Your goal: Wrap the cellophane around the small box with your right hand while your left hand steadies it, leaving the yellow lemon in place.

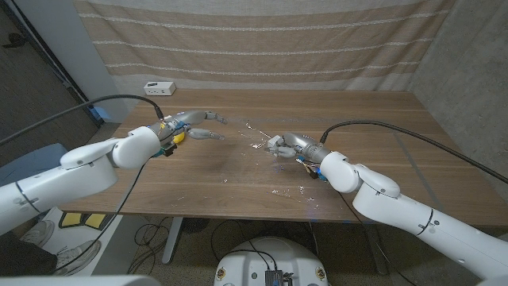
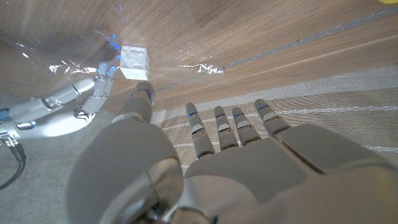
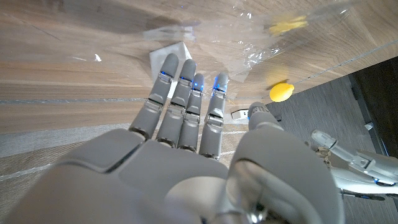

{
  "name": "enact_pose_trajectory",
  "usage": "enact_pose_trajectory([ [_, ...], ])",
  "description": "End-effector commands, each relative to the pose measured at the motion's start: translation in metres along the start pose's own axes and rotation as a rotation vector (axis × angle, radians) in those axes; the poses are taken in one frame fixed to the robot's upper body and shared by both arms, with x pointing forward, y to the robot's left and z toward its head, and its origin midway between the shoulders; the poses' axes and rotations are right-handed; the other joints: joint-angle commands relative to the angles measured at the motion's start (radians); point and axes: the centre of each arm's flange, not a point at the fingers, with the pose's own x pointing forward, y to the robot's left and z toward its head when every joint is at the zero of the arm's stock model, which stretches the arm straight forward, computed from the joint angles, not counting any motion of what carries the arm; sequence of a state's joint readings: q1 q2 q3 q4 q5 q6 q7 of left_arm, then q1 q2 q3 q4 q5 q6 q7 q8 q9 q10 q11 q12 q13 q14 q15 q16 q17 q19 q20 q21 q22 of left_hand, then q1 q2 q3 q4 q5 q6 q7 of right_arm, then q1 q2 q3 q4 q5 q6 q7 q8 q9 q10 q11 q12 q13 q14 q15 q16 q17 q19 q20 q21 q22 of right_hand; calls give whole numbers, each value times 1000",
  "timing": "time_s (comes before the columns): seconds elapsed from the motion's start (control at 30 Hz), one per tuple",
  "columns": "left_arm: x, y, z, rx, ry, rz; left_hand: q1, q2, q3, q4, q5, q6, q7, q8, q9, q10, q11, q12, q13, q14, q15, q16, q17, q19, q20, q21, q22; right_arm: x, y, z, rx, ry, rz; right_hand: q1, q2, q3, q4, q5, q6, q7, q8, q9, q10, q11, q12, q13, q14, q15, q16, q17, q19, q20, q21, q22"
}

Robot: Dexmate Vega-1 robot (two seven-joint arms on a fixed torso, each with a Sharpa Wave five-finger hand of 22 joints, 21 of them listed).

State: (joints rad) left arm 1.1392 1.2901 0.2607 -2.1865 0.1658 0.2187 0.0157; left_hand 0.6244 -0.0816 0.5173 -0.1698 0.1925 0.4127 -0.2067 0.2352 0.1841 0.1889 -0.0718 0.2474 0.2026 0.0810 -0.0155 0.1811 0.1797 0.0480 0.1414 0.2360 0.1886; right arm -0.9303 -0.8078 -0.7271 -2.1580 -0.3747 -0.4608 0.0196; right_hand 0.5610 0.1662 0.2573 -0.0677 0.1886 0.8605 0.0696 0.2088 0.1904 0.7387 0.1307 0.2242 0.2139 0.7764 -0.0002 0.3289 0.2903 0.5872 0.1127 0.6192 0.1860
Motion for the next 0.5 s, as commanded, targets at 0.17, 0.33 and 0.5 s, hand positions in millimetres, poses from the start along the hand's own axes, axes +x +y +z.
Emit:
enact_pose_trajectory([
  [0.17, -15, -10, 25, 300, -42, -165, 32, -12, -13, -3, 10, 11, -9, -5, 3, -26, 2, -10, 4, -25, 10, -1, 2, 3, 5, -8, 3, -7, 4, 7, 16, 17, -154, 7, 11, 25, -4, 6, 9, -3, 2, 4, 10, -3, 2, 0, 36, -7, 20, 11, 10, 1, 1, 1],
  [0.33, -16, -17, 27, 355, -40, -204, 48, -29, -23, -3, 15, 9, -11, -10, 4, -40, 1, -16, 4, -44, 12, -3, 2, 2, 2, -10, 3, -8, 3, 10, 9, 23, -186, 1, 17, 34, 1, 7, 18, -5, 5, 4, 25, 3, 6, 0, 56, -7, 30, 16, 22, -2, 6, 1],
  [0.5, -17, -23, 28, 387, -40, -262, 64, -37, -31, -1, 22, 5, -12, -16, 5, -61, 8, -25, 4, -68, 16, -6, 2, 2, 0, -12, 3, -8, 3, 11, -3, 23, -184, 0, 17, 38, 2, 8, 22, -6, 6, 4, 28, 0, 5, 0, 59, -10, 31, 18, 24, -3, 7, 2],
])
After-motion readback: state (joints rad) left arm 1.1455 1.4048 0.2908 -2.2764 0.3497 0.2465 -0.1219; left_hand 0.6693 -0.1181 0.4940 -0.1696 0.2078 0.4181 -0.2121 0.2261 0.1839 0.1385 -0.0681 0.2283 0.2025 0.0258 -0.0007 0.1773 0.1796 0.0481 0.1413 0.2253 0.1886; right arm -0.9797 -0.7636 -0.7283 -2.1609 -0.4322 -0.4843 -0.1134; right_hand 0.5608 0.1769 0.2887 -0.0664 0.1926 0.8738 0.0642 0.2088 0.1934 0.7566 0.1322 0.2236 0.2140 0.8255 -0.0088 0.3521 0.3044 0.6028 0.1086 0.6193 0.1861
